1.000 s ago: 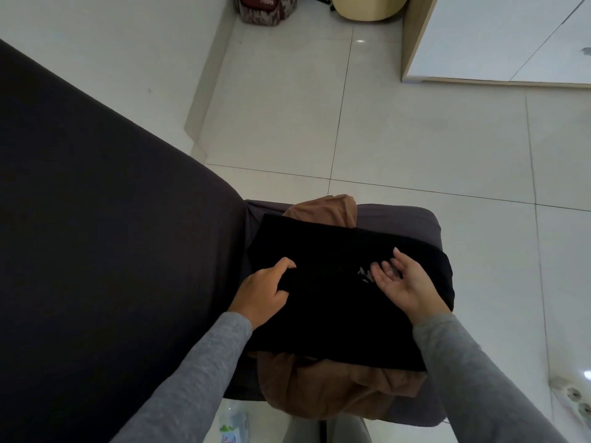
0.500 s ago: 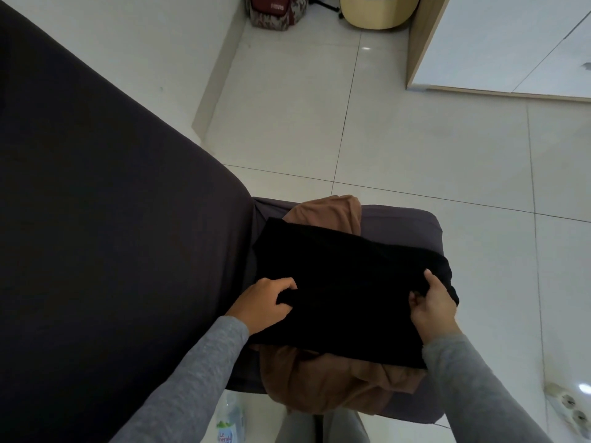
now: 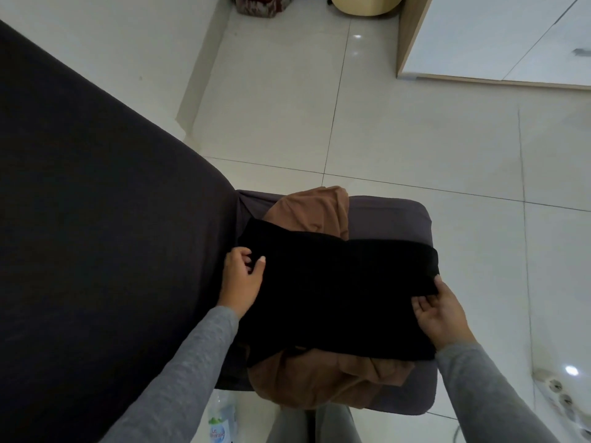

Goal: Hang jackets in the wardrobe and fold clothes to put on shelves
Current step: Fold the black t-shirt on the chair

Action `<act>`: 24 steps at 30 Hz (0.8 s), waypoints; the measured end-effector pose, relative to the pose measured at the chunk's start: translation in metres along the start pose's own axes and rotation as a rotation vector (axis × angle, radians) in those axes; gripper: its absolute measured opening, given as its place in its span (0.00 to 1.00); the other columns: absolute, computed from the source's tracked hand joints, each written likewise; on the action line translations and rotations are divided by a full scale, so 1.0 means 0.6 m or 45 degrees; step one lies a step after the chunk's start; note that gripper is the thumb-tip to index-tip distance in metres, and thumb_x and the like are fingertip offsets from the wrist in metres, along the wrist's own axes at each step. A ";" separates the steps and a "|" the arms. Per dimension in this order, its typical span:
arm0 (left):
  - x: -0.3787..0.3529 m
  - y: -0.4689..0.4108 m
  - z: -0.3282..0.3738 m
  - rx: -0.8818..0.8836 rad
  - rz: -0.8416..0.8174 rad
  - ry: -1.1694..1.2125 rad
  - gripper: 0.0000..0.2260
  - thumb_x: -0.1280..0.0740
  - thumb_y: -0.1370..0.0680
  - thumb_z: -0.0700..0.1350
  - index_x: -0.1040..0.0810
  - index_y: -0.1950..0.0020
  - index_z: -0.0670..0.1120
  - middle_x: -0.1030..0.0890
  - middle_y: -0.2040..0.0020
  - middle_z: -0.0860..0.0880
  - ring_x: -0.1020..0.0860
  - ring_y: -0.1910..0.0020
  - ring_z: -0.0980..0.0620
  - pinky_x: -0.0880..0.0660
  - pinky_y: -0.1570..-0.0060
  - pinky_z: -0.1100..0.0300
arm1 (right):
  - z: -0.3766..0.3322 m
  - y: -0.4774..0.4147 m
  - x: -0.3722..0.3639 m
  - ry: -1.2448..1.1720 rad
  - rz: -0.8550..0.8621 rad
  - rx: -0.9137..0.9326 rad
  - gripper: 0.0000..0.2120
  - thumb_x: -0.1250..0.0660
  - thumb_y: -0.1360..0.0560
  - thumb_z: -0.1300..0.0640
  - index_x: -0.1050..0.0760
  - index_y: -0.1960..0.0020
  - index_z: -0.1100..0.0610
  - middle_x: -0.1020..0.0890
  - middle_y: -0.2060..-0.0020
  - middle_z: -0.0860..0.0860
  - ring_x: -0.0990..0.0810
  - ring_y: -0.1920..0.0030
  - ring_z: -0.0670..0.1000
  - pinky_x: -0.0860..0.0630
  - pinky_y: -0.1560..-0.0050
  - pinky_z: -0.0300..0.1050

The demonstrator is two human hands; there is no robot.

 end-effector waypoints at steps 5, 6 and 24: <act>-0.017 -0.049 0.013 0.280 0.093 0.109 0.19 0.37 0.23 0.57 0.28 0.42 0.44 0.27 0.44 0.48 0.27 0.43 0.47 0.32 0.37 0.50 | -0.016 -0.033 0.008 -0.071 0.055 0.014 0.15 0.38 0.21 0.54 0.28 0.36 0.57 0.22 0.42 0.52 0.21 0.51 0.50 0.24 0.58 0.43; -0.020 -0.060 0.012 0.312 0.095 0.119 0.17 0.37 0.24 0.59 0.28 0.46 0.46 0.25 0.46 0.48 0.26 0.45 0.47 0.32 0.37 0.48 | -0.021 -0.042 0.009 -0.075 0.081 0.004 0.18 0.38 0.21 0.54 0.30 0.33 0.56 0.22 0.41 0.52 0.21 0.51 0.50 0.24 0.59 0.44; -0.025 -0.092 0.020 0.286 0.254 0.347 0.04 0.37 0.21 0.42 0.28 0.47 0.43 0.25 0.53 0.46 0.27 0.60 0.54 0.32 0.64 0.66 | -0.039 -0.071 0.078 0.397 0.441 0.375 0.21 0.39 0.26 0.71 0.33 0.33 0.68 0.29 0.35 0.64 0.29 0.37 0.63 0.33 0.41 0.49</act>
Point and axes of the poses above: each hand's wrist, its own y-axis away from the middle knuckle, its own x-axis out of the back of the hand, z = x × y, the point moved 4 cm from there along -y, towards the middle knuckle
